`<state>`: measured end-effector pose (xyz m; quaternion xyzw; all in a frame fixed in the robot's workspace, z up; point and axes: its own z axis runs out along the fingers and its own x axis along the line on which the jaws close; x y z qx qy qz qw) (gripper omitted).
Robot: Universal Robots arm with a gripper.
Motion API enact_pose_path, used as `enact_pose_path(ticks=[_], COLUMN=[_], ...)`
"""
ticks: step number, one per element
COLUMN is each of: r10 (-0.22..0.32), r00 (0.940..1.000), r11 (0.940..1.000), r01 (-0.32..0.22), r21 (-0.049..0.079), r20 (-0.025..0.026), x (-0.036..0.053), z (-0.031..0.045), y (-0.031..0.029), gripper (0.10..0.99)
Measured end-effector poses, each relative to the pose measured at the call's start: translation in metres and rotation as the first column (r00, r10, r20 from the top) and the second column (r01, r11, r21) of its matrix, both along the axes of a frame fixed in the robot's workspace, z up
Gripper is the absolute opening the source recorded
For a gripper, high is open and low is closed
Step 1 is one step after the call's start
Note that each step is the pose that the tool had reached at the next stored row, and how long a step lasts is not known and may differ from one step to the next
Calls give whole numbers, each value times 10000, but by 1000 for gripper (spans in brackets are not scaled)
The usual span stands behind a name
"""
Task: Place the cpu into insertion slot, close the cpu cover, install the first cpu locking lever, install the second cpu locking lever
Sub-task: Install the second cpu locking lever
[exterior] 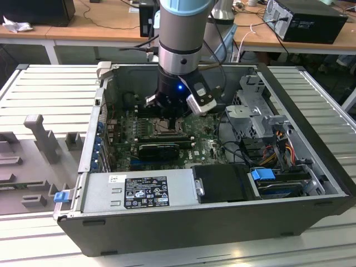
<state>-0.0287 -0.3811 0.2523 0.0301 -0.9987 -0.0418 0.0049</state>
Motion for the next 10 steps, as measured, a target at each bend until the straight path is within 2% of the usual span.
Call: enact_pose_path(ticks=[3,7,10], r10=[-3,-12,-42], r00=[10000,10000,10000], r11=[10000,9994,9992], r01=[3,13,43], r21=[36,348,387], r20=[-4,-3,-4], x=[-6,-23,-37], z=[-20,-26,-55], y=[-1,0,0], gripper=[106,106,106])
